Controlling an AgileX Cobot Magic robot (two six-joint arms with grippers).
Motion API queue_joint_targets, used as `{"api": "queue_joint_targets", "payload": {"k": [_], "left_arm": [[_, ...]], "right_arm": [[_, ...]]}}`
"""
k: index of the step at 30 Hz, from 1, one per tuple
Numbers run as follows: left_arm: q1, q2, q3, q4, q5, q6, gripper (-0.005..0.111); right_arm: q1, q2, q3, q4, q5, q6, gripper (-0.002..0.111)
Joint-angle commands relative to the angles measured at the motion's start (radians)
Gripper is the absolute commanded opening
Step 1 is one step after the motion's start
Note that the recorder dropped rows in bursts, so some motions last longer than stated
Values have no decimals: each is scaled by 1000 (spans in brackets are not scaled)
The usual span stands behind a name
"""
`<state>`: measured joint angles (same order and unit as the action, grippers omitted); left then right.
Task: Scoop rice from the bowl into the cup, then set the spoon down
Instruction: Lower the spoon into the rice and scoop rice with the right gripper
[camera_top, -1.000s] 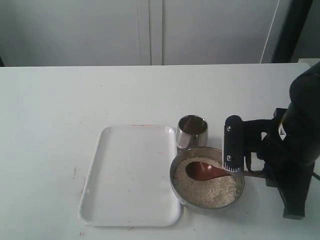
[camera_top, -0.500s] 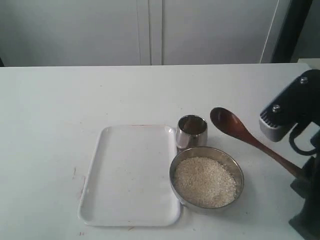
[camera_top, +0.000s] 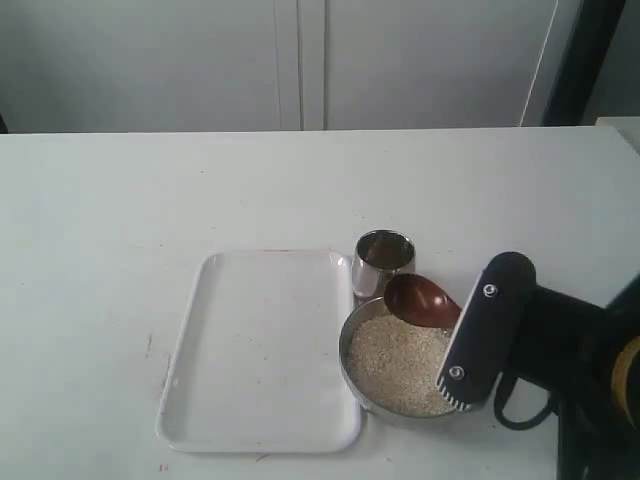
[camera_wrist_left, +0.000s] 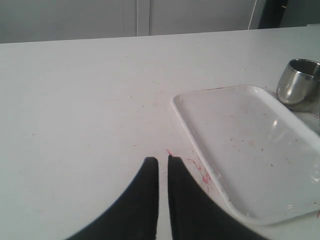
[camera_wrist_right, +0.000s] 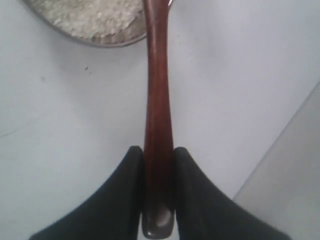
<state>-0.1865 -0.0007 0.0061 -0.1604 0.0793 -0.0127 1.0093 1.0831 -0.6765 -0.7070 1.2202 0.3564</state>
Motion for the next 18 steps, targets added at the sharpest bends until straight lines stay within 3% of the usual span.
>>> {"api": "queue_joint_targets", "payload": {"k": [1,8,18], "left_arm": [[-1,1,-6,-10,-3,-6,14],[-1,1,-6,-10,-3,-6,14],[-1,1,-6,-10,-3,-6,14]], "right_arm": [[15,27,3,-195,1,-13,0],[8,68,3,-280,1,-179,0],[-123,148,3,-348,1,-428,0]]}}
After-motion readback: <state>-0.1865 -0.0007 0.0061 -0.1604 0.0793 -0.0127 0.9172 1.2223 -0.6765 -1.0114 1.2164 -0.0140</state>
